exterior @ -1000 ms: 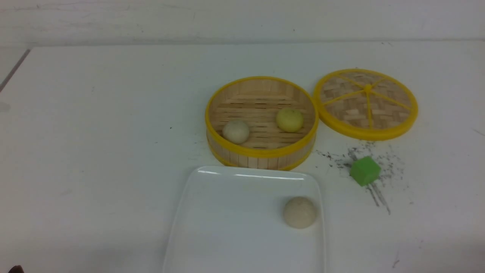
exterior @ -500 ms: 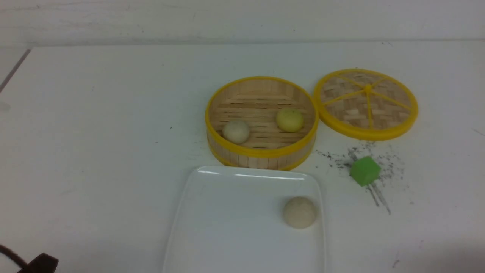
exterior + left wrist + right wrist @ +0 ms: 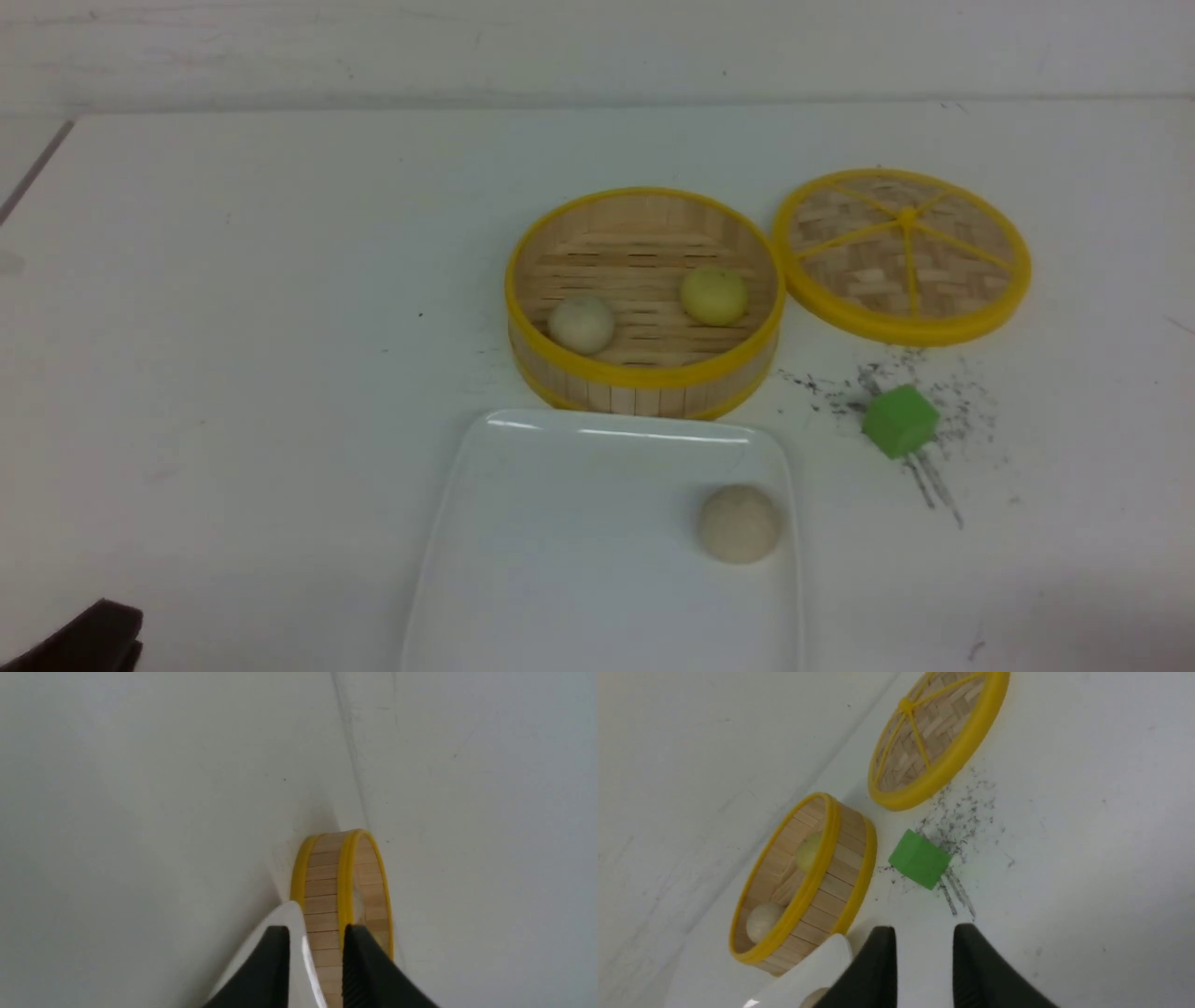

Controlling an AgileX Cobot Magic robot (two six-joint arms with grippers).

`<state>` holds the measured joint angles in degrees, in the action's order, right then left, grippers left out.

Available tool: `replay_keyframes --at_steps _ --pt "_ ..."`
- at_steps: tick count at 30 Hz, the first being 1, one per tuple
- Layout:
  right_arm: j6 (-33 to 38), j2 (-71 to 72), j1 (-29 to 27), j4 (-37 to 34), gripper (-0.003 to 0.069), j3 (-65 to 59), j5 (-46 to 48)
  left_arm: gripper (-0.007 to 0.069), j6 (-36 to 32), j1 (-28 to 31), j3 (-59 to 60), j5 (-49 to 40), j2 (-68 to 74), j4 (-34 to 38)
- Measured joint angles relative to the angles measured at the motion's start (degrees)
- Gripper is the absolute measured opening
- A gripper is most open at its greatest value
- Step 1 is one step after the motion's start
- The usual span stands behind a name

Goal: Put the steamed buns into the plate on the white tablecloth.
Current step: 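Reach toward a bun in the bamboo steamer with the right gripper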

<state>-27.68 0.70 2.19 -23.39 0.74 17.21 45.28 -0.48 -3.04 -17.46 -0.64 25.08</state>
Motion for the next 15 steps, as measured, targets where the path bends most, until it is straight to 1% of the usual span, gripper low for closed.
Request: replay_keyframes --at_steps 1,2,3,5,6,7,8,9,10,12,13,15 --pt "1.6 0.0 0.0 0.3 0.0133 1.9 -0.3 0.0152 -1.7 0.0 -2.1 -0.2 0.0 -0.1" --pt "3.6 -0.1 0.0 1.0 0.0086 4.2 -0.6 0.0130 -4.2 0.0 -4.9 -0.3 0.0 -0.4" --pt "4.4 -0.1 0.0 1.5 0.0078 5.2 -0.6 0.0126 -5.2 0.0 -6.1 -0.4 0.0 -0.6" --pt "8.6 -2.5 0.0 4.1 0.0000 11.6 0.1 0.0074 -11.5 0.0 -13.7 -1.8 2.0 -2.6" --pt "10.0 -4.4 0.0 5.2 -0.0010 14.8 1.5 0.0052 -13.6 0.0 -16.8 -3.5 4.1 -3.6" --pt "10.2 -4.4 0.0 5.5 -0.0010 15.5 1.5 0.0048 -14.0 0.0 -17.4 -3.9 5.1 -3.9" --pt "11.6 -8.4 0.0 7.1 -0.0010 20.8 5.5 0.0017 -16.2 0.0 -21.6 -8.4 9.4 -5.6" --pt "12.0 -10.7 0.0 7.9 -0.0008 23.4 8.2 0.0008 -17.5 0.0 -24.4 -11.3 12.4 -6.7" --pt "12.3 -12.6 0.0 8.3 -0.0008 24.6 10.5 0.0005 -17.9 0.0 -25.5 -12.9 14.7 -7.2" --pt "14.1 -21.7 0.0 10.5 -0.0001 32.6 22.1 0.0002 -20.5 0.0 -31.9 -24.3 24.8 -10.5" --pt "14.3 -23.2 0.0 10.7 0.0000 33.1 23.9 0.0002 -21.0 0.0 -32.8 -25.9 26.5 -11.0" --pt "17.4 -32.6 0.0 11.3 0.0001 38.4 33.1 0.0002 -24.7 0.0 -37.6 -34.6 37.7 -13.3"
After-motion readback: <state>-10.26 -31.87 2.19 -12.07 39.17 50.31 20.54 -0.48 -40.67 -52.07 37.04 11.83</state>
